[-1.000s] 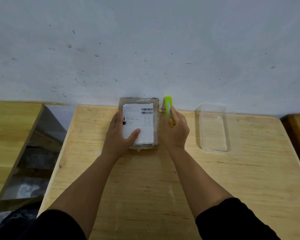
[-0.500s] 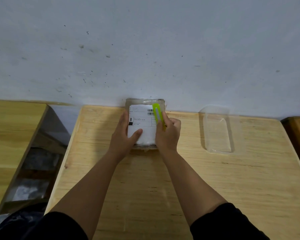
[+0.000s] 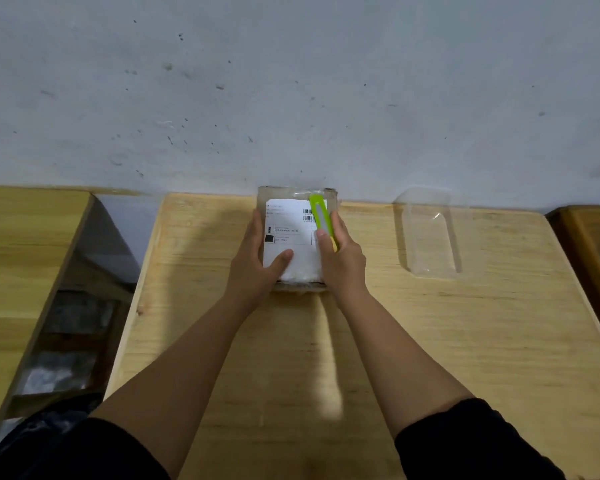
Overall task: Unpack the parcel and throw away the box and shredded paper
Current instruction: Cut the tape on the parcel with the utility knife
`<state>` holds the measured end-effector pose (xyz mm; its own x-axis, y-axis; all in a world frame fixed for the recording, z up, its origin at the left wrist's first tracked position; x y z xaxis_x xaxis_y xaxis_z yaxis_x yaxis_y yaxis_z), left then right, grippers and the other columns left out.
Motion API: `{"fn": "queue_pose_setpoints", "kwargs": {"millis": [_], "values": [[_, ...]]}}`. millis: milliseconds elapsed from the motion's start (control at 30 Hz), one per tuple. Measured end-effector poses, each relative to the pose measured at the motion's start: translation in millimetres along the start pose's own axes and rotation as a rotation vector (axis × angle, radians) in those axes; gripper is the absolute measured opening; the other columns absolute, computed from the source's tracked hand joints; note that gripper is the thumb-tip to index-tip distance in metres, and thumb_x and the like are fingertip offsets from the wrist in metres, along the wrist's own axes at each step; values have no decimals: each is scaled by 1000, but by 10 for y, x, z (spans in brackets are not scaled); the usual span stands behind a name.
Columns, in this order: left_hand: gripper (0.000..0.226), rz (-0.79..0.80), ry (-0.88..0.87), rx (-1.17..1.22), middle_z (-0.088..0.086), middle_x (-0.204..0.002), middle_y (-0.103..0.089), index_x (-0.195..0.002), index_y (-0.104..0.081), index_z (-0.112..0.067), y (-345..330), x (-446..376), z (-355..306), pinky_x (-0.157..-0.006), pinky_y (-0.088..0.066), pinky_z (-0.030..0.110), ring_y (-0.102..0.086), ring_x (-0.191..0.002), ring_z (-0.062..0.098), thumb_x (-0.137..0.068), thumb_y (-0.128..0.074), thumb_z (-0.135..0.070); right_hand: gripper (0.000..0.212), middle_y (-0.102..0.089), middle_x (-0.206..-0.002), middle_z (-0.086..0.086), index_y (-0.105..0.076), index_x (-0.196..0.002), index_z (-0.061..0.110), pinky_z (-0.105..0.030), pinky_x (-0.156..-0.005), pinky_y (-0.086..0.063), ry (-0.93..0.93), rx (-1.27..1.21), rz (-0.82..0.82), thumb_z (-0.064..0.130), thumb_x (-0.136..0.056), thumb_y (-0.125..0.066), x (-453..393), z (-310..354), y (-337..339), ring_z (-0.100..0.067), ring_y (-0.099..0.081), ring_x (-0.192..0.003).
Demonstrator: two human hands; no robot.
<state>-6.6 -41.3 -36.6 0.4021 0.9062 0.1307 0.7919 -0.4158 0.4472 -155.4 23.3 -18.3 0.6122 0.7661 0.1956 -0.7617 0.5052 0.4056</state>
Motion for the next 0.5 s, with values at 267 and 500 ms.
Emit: {"fn": "queue_pose_setpoints", "kwargs": {"millis": [267, 500], "values": [[86, 40, -21, 8, -10, -156, -19, -148, -2, -29, -30, 796, -181, -114, -26, 30, -26, -140, 7, -86, -62, -32, 49, -33, -151, 5, -34, -142, 26, -29, -115, -26, -25, -21, -52, 30, -95, -47, 819, -76, 317, -10, -31, -139], [86, 40, 6, -16, -8, -157, -16, -148, -2, -29, -226, 1524, -115, -115, -25, 33, -22, -142, 9, -86, -61, -34, 49, -32, -152, 4, -32, -143, 27, -33, -115, -24, -50, 1, -2, 28, -96, -44, 1449, -377, 505, -11, -28, -140]]}}
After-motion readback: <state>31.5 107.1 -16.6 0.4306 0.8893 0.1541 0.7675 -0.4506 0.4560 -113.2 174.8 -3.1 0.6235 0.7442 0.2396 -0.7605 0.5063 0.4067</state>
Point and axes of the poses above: each hand's wrist, its own x-axis away from the middle knuckle, its own y-axis out of the back of the hand, z = x × y, the point moved 7 cm from there along -x, towards the middle knuckle
